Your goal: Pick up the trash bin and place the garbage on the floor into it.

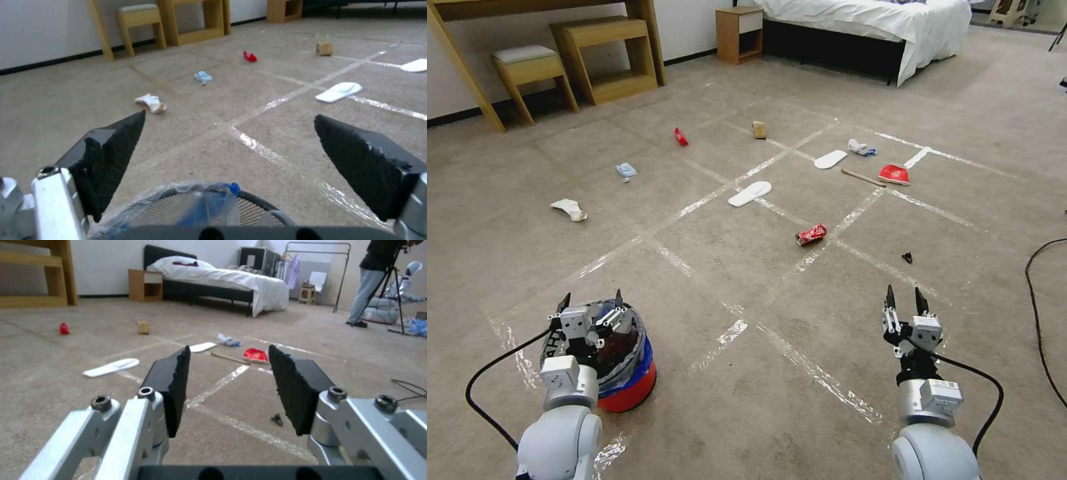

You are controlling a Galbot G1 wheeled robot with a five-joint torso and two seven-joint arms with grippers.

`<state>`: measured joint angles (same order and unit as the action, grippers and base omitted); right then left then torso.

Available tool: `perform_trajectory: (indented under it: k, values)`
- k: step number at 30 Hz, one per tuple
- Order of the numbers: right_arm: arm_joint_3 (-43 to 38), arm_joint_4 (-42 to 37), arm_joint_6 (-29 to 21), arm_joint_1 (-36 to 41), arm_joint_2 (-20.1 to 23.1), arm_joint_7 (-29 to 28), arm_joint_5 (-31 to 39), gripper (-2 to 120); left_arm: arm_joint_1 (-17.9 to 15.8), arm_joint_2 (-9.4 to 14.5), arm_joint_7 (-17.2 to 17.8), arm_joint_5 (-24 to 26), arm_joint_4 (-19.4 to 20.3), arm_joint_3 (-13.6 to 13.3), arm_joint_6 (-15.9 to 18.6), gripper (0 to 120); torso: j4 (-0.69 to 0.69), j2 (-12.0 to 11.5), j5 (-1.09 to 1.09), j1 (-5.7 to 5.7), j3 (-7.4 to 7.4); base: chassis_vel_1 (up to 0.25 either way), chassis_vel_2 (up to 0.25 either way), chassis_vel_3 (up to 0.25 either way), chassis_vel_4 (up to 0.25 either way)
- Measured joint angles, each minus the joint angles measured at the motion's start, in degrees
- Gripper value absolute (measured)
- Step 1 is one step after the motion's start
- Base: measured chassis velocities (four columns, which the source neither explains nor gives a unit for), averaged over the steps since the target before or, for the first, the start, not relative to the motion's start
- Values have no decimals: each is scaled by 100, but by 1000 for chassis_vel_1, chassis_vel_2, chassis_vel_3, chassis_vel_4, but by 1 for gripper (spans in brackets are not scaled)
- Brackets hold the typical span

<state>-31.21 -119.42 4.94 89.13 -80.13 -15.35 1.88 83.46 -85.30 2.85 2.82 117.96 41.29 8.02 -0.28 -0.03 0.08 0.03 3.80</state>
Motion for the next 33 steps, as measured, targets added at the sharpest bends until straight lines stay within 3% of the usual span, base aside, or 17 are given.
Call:
perform_trajectory:
  k: [10,18,21,29,32,33]
  values:
    - [-57,-110,16,7,92,-1,97,50,54,53,-3,104,-13,-3,7,100,0,0,0,0,0,0,0,0,0]
    - [-118,-92,-64,4,196,-28,260,50,187,289,48,533,10,114,156,100,0,0,-1,0,0,0,0,0,0]
    - [-100,-6,-58,7,219,-37,267,50,263,429,153,774,79,155,272,100,0,0,0,0,0,0,0,0,0]
    - [-125,16,-43,16,238,-59,326,50,516,939,845,1508,387,236,870,100,0,0,-1,0,0,0,0,0,0]
    - [-168,8,0,56,262,-83,347,50,744,1463,1273,2174,666,335,1402,100,1,0,0,0,0,0,0,0,0]
    - [-168,8,0,56,262,-83,347,50,744,1463,1273,2174,666,335,1402,100,1,0,0,0,0,0,0,0,0]
